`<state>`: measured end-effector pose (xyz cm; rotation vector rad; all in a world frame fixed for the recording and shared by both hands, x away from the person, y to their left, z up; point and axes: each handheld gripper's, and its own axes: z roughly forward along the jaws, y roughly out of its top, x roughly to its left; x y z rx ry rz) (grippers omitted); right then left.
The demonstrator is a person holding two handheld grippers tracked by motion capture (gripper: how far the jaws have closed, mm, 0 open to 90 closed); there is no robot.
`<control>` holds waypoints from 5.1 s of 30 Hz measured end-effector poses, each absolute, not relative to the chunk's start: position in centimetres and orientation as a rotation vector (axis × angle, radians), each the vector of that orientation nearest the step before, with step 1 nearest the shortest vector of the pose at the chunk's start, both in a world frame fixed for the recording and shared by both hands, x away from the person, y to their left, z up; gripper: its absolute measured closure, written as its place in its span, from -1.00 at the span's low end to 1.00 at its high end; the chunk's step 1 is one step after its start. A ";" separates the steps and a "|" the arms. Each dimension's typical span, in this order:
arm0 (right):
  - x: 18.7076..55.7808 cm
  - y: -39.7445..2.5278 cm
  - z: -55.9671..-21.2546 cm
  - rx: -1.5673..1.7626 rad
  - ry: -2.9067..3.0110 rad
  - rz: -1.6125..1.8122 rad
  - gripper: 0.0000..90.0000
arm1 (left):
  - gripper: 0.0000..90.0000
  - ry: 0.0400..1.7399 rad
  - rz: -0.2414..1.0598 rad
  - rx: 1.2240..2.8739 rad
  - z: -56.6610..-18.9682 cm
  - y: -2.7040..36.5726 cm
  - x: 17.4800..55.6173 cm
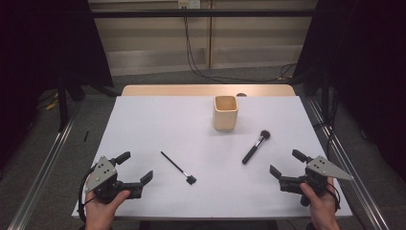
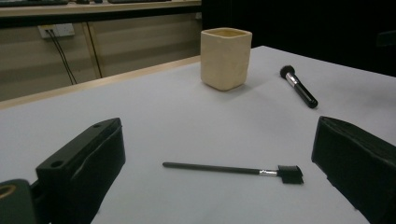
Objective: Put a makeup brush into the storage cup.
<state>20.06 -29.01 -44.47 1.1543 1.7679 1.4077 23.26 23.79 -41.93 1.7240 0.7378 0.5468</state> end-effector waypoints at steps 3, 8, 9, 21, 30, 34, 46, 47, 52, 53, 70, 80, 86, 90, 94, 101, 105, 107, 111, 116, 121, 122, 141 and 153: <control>20.1 -29.0 -44.5 1.151 1.772 1.409 -0.99 | -0.94 0.716 0.553 1.722 -41.7 23.5 23.5; 20.2 -29.0 -44.5 1.168 1.787 1.424 -0.98 | -0.94 0.682 0.523 1.725 -41.8 22.5 24.1; 20.2 -29.0 -44.5 1.168 1.788 1.422 -0.98 | -0.94 0.682 0.523 1.725 -41.8 22.5 24.1; 20.2 -28.8 -44.5 1.148 1.795 1.418 -0.98 | -0.94 0.671 0.513 1.747 -41.1 21.2 26.1; 20.3 -28.7 -44.5 1.142 1.798 1.423 -0.99 | -0.92 0.689 0.496 1.752 -40.6 20.5 27.7; 20.3 -28.6 -44.5 1.144 1.805 1.421 -0.99 | -0.92 0.668 0.496 1.750 -40.3 20.2 28.5; 20.1 -28.8 -44.5 1.153 1.798 1.420 -0.99 | -0.93 0.666 0.485 1.770 -40.5 19.0 30.1; 20.1 -28.8 -44.5 1.154 1.796 1.420 -0.99 | -0.93 0.664 0.477 1.784 -40.5 18.8 30.5; 20.1 -28.8 -44.5 1.157 1.797 1.420 -0.99 | -0.92 0.664 0.453 1.843 -40.1 18.6 31.4; 20.2 -28.8 -44.5 1.158 1.800 1.417 -0.99 | -0.89 0.663 0.453 1.861 -40.1 18.5 31.5; 20.2 -28.8 -44.6 1.157 1.805 1.405 -0.99 | -0.90 0.651 0.374 2.114 -39.2 19.2 33.6; 20.2 -28.7 -44.6 1.161 1.804 1.405 -0.99 | -0.87 0.538 0.303 2.309 -38.7 18.7 34.6; 20.3 -28.7 -44.6 1.162 1.807 1.405 -0.99 | -0.85 0.518 0.262 2.366 -39.1 18.3 35.2; 20.3 -28.6 -44.6 1.159 1.810 1.405 -0.99 | -0.89 0.526 0.241 2.413 -39.7 17.9 36.0; 20.3 -28.6 -44.6 1.154 1.813 1.403 -0.99 | -0.90 0.523 0.233 2.444 -40.3 17.4 36.3; 20.3 -28.5 -44.7 1.151 1.819 1.400 -0.99 | -0.87 0.452 0.178 2.556 -41.9 16.5 36.7; 20.3 -28.5 -44.7 1.154 1.818 1.399 -0.99 | -0.84 0.437 0.164 2.591 -42.5 16.3 37.4; 20.3 -28.5 -44.7 1.156 1.820 1.398 -0.99 | -0.84 0.432 0.163 2.605 -42.8 16.2 37.7; 20.3 -28.5 -44.7 1.154 1.824 1.397 -0.99 | -0.82 0.406 0.142 2.631 -43.1 16.1 38.0; 20.3 -28.5 -44.7 1.156 1.824 1.397 -0.99 | -0.72 0.362 0.123 2.668 -43.7 15.6 38.0; 20.3 -28.3 -44.7 1.139 1.841 1.391 -0.99 | -0.66 0.345 0.108 2.703 -44.4 15.2 38.1; 20.4 -28.3 -44.7 1.135 1.844 1.391 -0.99 | -0.63 0.343 0.115 2.711 -44.6 15.1 38.1; 20.4 -28.1 -44.8 1.121 1.865 1.392 -0.99 | -0.30 0.308 -0.009 2.790 -45.4 13.9 38.6; 20.4 -28.1 -44.9 1.130 1.874 1.384 -0.99 | 0.06 0.304 -0.038 2.818 -45.0 13.9 38.8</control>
